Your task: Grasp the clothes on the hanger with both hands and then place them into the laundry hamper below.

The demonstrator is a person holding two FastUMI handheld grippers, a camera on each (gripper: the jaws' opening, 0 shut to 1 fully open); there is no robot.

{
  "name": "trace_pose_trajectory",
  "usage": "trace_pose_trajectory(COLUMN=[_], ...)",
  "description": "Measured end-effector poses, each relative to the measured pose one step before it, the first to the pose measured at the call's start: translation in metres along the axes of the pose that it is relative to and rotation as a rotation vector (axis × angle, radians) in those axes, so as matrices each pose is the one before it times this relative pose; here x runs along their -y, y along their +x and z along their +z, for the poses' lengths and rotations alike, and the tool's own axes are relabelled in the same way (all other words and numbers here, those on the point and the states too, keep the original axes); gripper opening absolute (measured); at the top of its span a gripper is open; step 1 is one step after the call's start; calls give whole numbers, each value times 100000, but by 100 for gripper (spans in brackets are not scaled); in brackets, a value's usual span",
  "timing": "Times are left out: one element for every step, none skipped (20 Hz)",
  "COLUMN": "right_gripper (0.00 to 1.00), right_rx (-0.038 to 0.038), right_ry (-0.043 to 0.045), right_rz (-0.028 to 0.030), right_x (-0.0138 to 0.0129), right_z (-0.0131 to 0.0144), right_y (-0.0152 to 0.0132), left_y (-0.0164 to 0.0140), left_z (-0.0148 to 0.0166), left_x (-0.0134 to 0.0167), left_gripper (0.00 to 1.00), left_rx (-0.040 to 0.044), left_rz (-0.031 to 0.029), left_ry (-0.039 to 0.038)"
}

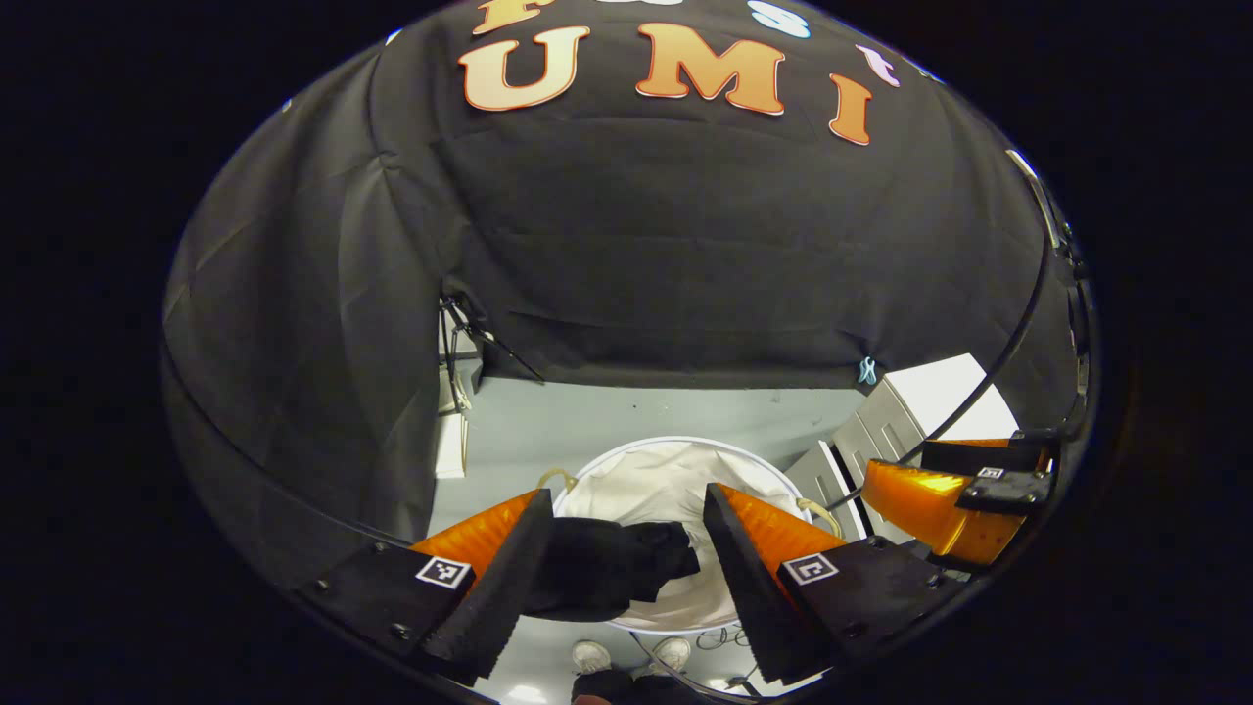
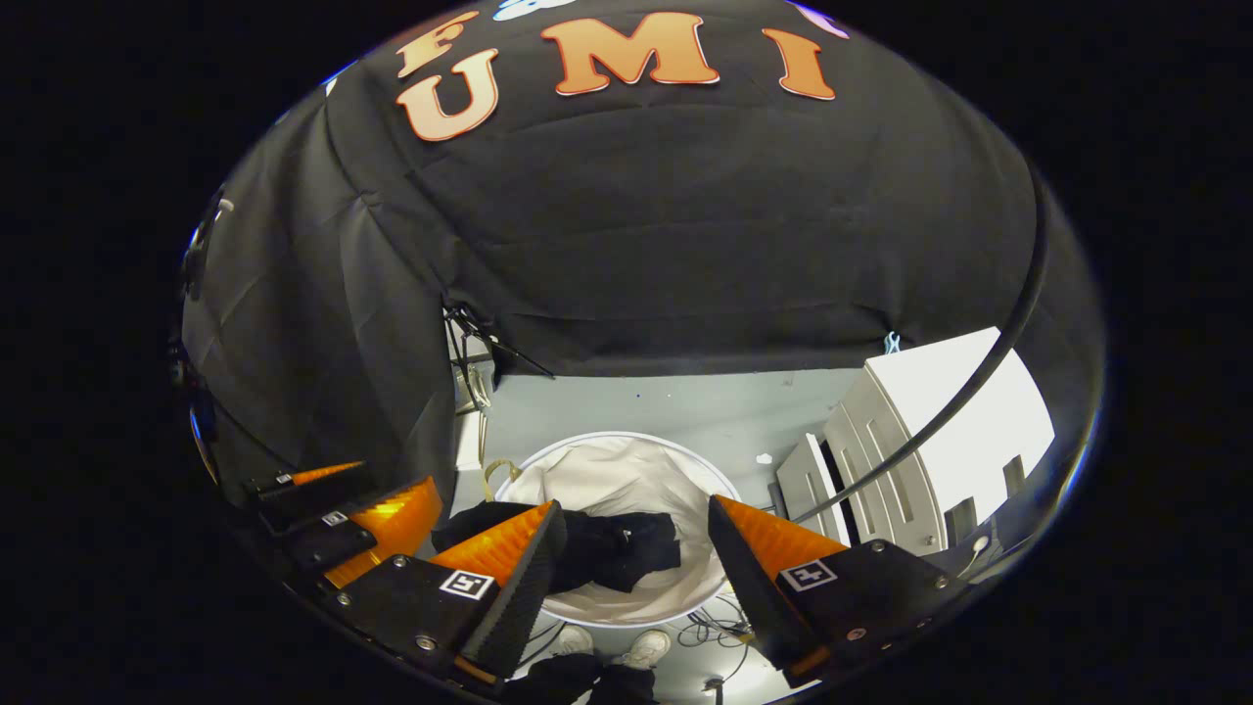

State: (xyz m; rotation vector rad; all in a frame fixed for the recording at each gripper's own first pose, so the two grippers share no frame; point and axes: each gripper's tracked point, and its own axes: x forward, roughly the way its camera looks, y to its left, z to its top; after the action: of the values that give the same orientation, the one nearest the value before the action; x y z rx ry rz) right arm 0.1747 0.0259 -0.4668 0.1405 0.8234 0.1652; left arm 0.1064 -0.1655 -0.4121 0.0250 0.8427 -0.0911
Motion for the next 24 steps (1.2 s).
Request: trace_pose_trajectory(right_gripper=[91, 92, 93, 93, 93, 93, 93, 93, 93, 93, 93, 93, 93, 93, 93, 93, 93, 93, 93, 93, 93, 93, 93, 93], right_rx=[957, 1031, 1335, 1600, 1928, 1970, 2138, 2358, 2343, 2249, 2494, 2682, 2453, 2519, 2535, 2605, 2800, 2997, 3327, 3417, 3010, 3038, 2892, 2617], right_ry=[-781, -592, -694, -985, -995, -401, -490, -778, -1114, -1081, -908, -801, -1178, -901, -465, -224, -280, -310, -291, -344, -383, -263, -527, -669], right_rz=[-99, -73, -230, -545, -878, -687, 49, -595, -1193, -1111, -589, -432, -716, -514, 124, 319, 408, 62, -104, -238, 11, -213, -205, -561], right_x=[-518, -484, -468, -305, -245, -591, -626, -487, -427, -402, -606, -720, -631, -583, -740, -925, -709, -452, -432, -413, -324, 11, -395, -319], right_z=[139, 143, 252, 326, 406, 363, 546, 539, 692, 501, 828, 734, 871, 841, 1060, 824, 1215, 1536, 1630, 1728, 1652, 1742, 1560, 1480], right_y=[-588, -803, -555, -747, -786, -1163, -990, -1057, -1049, -1021, -1020, -1122, -1055, -1011, -1033, -1131, -1124, -1039, -1124, -1105, -972, -813, -1133, -1071], left_y=[-452, -686, -788, -817, -1010, -1054, -995, -1029, -997, -1001, -1286, -1212, -1080, -895, -1017, -1116, -992, -649, -1014, -741, -694, -618, -765, -831], left_z=[508, 692, 674, 914, 703, 994, 973, 1135, 1039, 1026, 1028, 1027, 858, 1263, 1363, 1541, 1701, 1738, 1445, 1341, 1459, 1579, 2078, 1937], left_x=[-177, -306, -394, -490, -528, -808, -789, -985, -980, -1113, -1211, -1210, -1223, -1047, -983, -1185, -1260, -868, -836, -760, -746, -493, -526, -194], left_gripper=[100, 100, 100, 100, 100, 100, 100, 100, 100, 99, 100, 99, 99, 99, 99, 100, 99, 99, 99, 99, 99, 99, 99, 99], left_rx=[1542, 1767, 2171, 2420, 2347, 2494, 3058, 3174, 3112, 2591, 2877, 2845, 3056, 3249, 3208, 3947, 4659, 3230, 3053, 2812, 2745, 3099, 3506, 3020], left_rz=[204, -141, -111, 103, 303, 634, 356, 813, 936, 1002, 1199, 1177, 1224, 1101, 1257, 1180, 1152, 467, 379, 391, 189, -589, -1470, -1256], left_ry=[-687, -775, -475, -228, -121, -110, -196, -467, -590, -437, -214, -300, -524, -531, 31, 856, 1237, 846, 783, 500, 30, -375, -464, -94])
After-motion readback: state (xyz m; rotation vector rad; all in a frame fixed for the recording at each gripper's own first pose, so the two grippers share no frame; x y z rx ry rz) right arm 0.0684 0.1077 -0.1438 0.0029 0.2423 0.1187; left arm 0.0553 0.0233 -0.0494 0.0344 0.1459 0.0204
